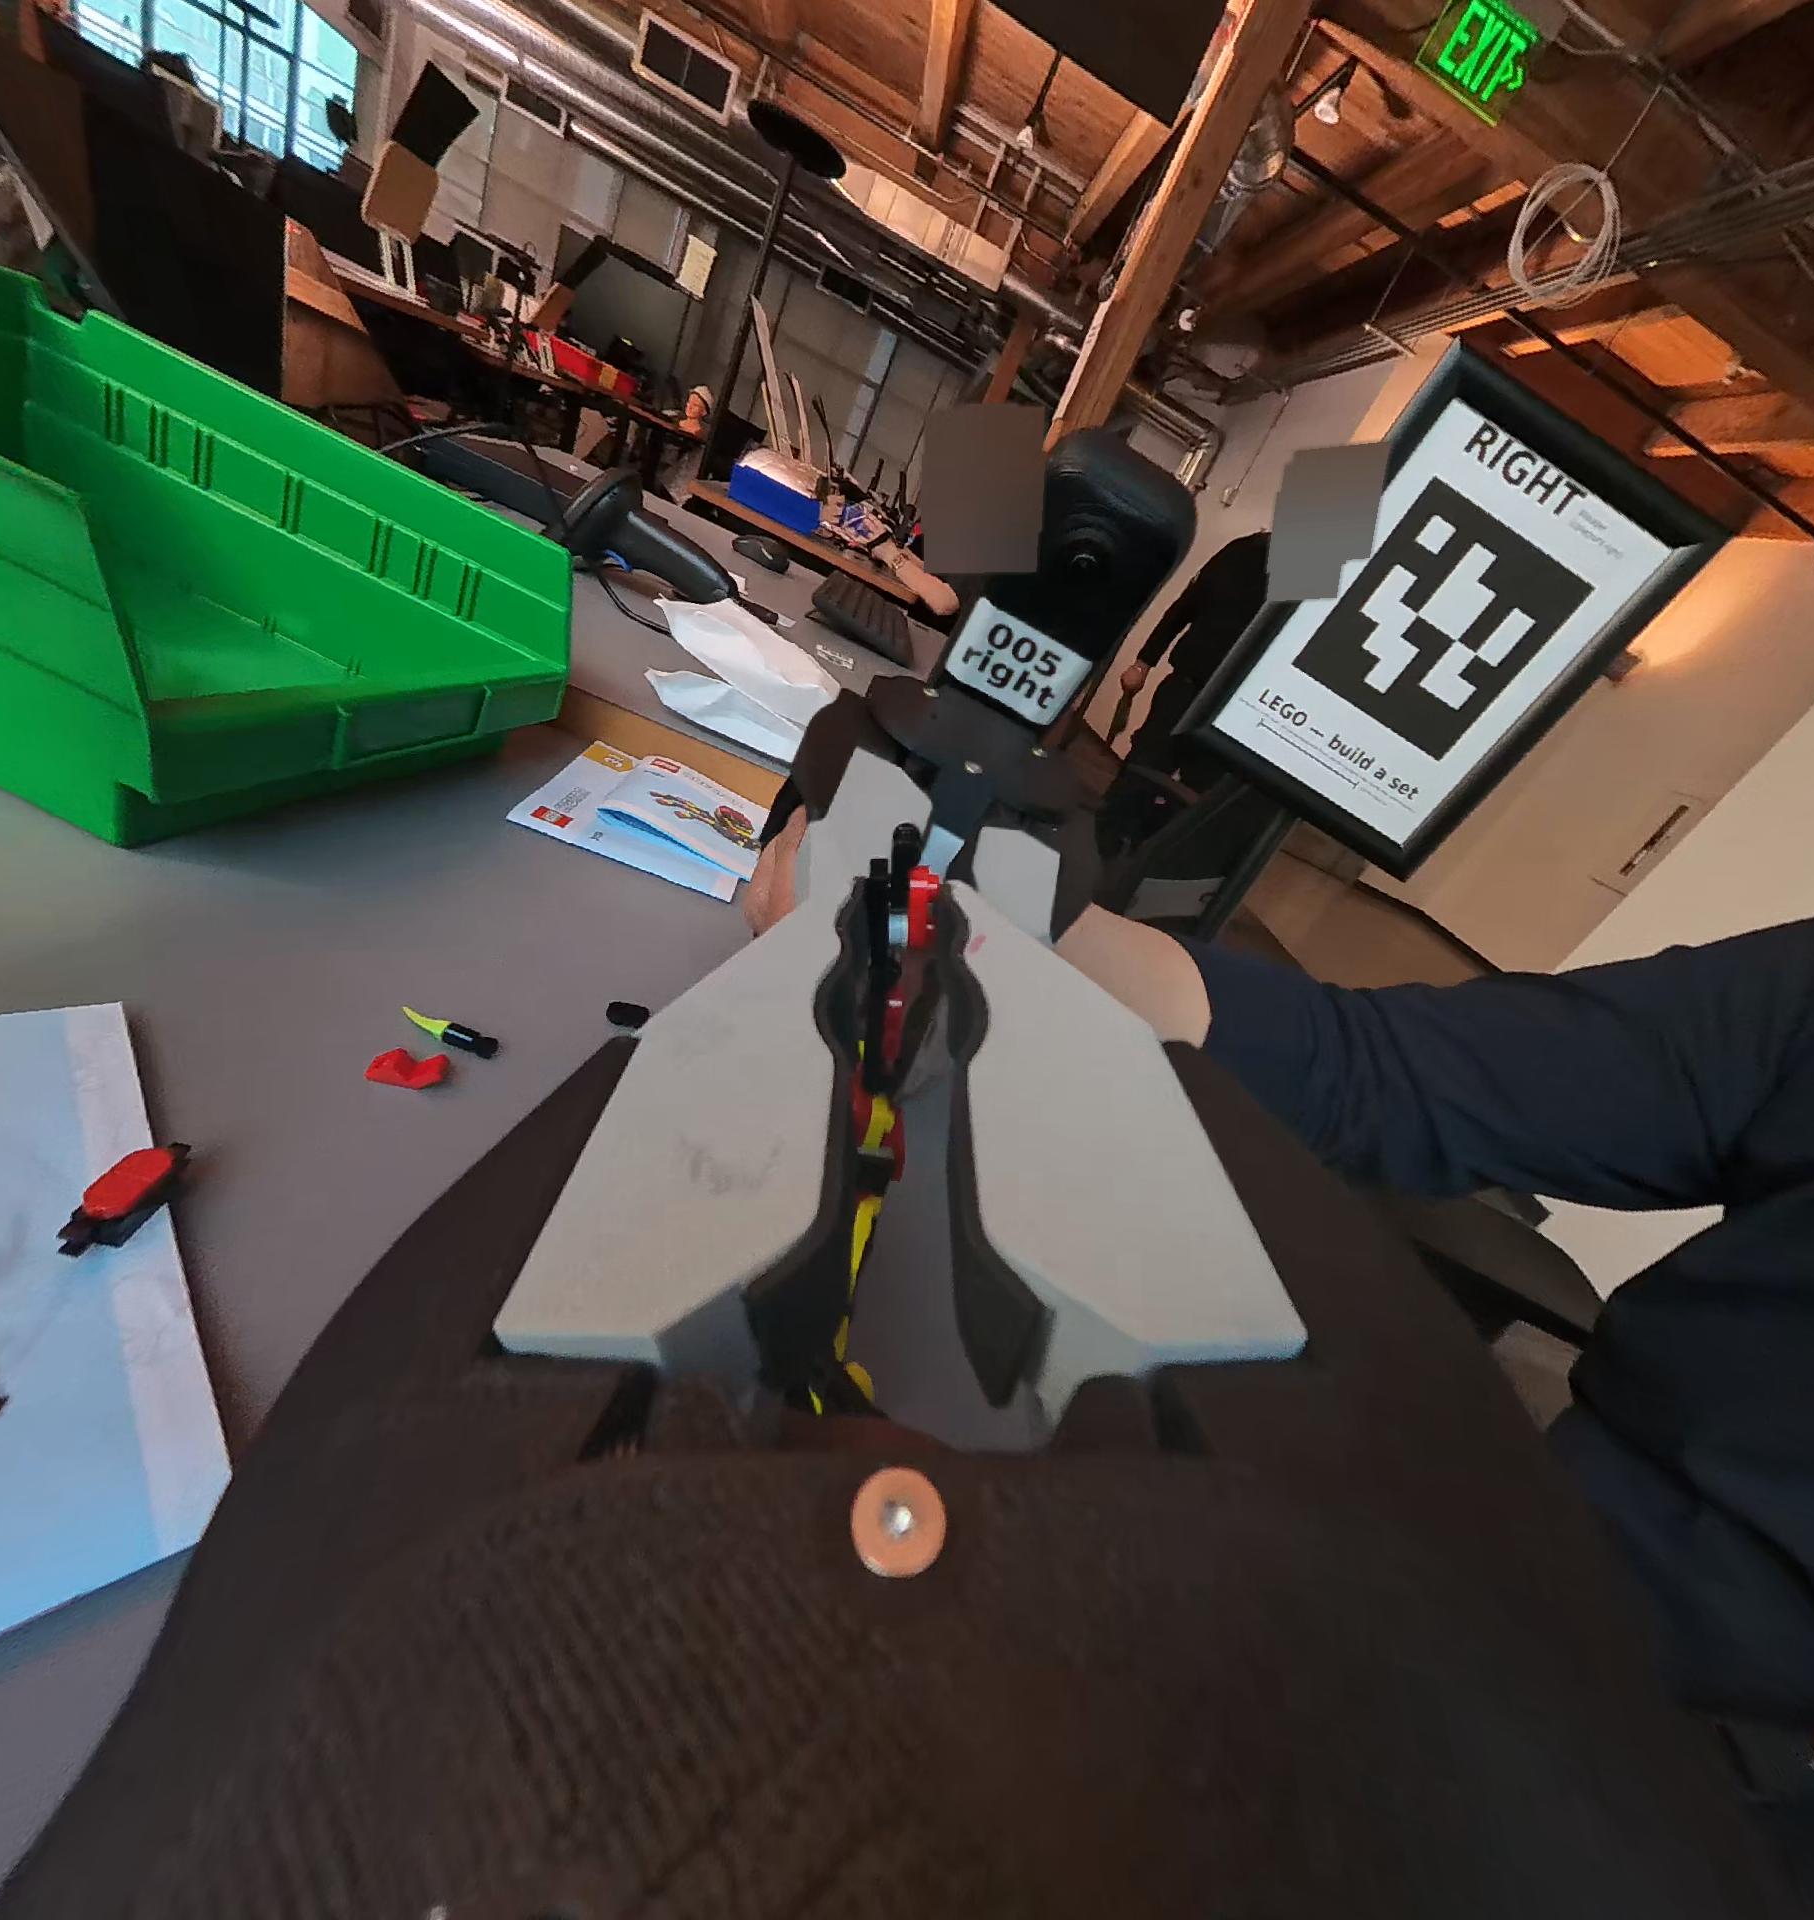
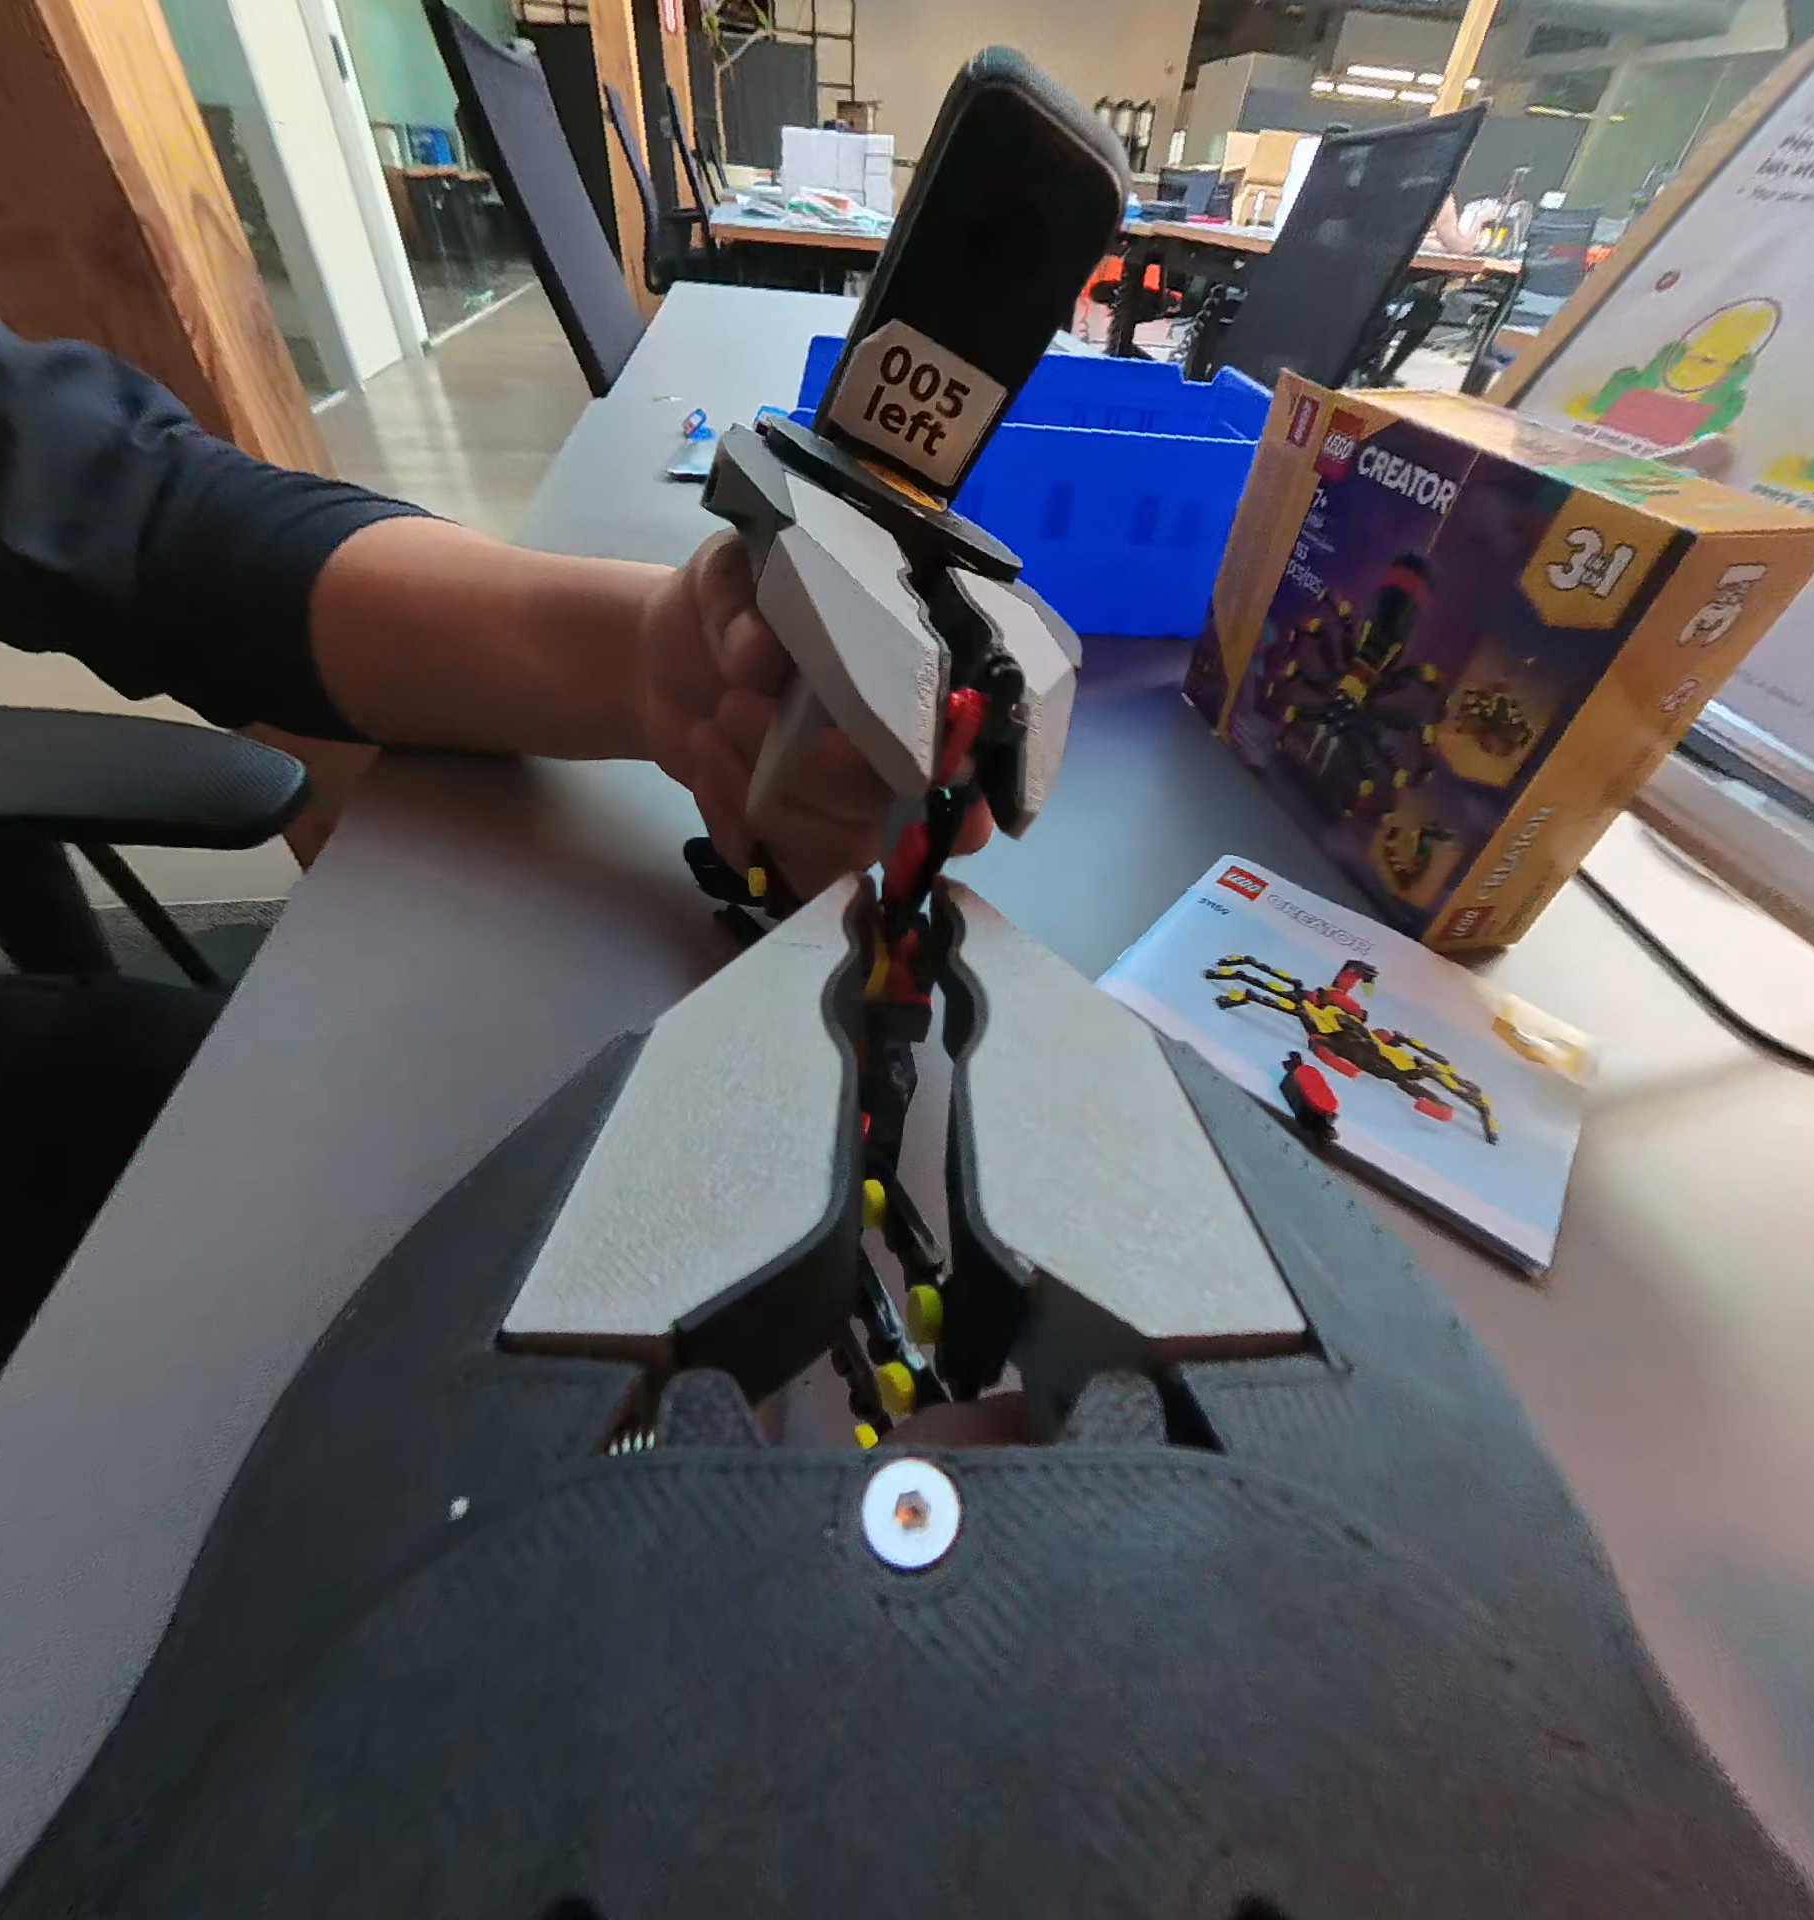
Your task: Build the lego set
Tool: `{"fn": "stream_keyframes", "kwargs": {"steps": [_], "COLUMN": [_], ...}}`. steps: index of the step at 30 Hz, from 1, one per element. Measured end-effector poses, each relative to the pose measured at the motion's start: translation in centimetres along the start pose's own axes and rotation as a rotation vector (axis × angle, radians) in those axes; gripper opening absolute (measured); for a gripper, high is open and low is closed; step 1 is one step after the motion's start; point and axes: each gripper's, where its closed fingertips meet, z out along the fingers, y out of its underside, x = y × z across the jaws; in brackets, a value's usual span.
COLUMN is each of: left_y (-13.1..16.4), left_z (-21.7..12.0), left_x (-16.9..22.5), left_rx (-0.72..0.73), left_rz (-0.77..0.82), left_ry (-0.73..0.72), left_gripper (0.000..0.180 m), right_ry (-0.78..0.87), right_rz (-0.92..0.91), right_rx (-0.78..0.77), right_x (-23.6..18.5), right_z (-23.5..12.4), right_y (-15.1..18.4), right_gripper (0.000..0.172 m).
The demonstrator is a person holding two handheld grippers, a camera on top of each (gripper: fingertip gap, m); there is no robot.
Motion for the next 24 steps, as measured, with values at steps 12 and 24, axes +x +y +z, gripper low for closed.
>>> {"fn": "stream_keyframes", "kwargs": {"steps": [12, 24], "left_y": [-1.5, 1.1], "left_z": [-1.5, -0.9], "left_x": [-1.8, -1.0], "left_rx": [0.04, -0.118], "left_rz": [0.059, 0.086], "left_ry": [-0.123, -0.088], "left_gripper": [0.012, 0.02], "right_ry": [0.003, -0.025], "right_rz": [0.125, 0.196], "right_rx": [0.135, 0.071], "right_x": [1.4, 1.0], "right_z": [-1.2, 0.0], "right_y": [-1.8, -0.9], "right_gripper": [0.003, 0.003]}}
